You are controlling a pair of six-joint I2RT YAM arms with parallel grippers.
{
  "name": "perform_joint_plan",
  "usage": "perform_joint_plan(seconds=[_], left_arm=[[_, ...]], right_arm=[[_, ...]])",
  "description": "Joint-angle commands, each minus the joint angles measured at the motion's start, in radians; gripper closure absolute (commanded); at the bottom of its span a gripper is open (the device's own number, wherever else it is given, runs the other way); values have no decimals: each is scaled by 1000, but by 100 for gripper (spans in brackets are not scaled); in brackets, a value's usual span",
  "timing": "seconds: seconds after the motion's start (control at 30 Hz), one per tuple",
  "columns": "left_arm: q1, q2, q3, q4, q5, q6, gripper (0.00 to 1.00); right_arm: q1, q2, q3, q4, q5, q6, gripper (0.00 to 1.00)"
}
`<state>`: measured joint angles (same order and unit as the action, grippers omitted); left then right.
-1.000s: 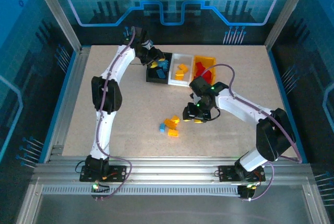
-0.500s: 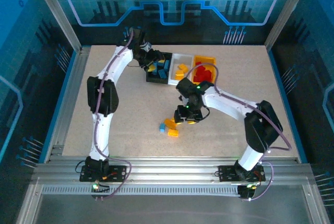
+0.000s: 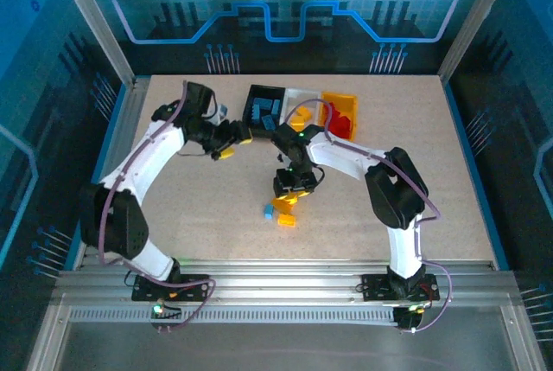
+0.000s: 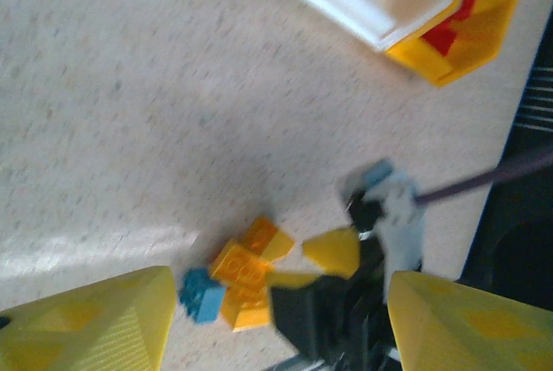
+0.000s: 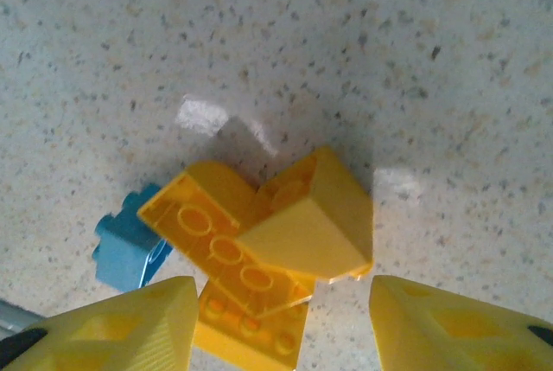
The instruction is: Sort the legos into containers by color
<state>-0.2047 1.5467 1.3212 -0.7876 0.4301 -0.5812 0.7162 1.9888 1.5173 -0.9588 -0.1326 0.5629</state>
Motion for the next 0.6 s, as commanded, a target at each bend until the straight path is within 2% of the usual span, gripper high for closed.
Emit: perform_joint_plan(seconds=[0.0, 0.23, 0.57], left_arm=[[10, -94, -96, 11, -26, -2, 32], [16, -189, -188, -5, -34, -10, 32], [18, -197, -194, -19, -35, -14, 32]], right_arm=[[-19, 41, 35, -44, 8, -26, 44], [-45, 84, 44, -43, 18, -39, 43], [-107, 98, 53, -24, 21, -38, 49]])
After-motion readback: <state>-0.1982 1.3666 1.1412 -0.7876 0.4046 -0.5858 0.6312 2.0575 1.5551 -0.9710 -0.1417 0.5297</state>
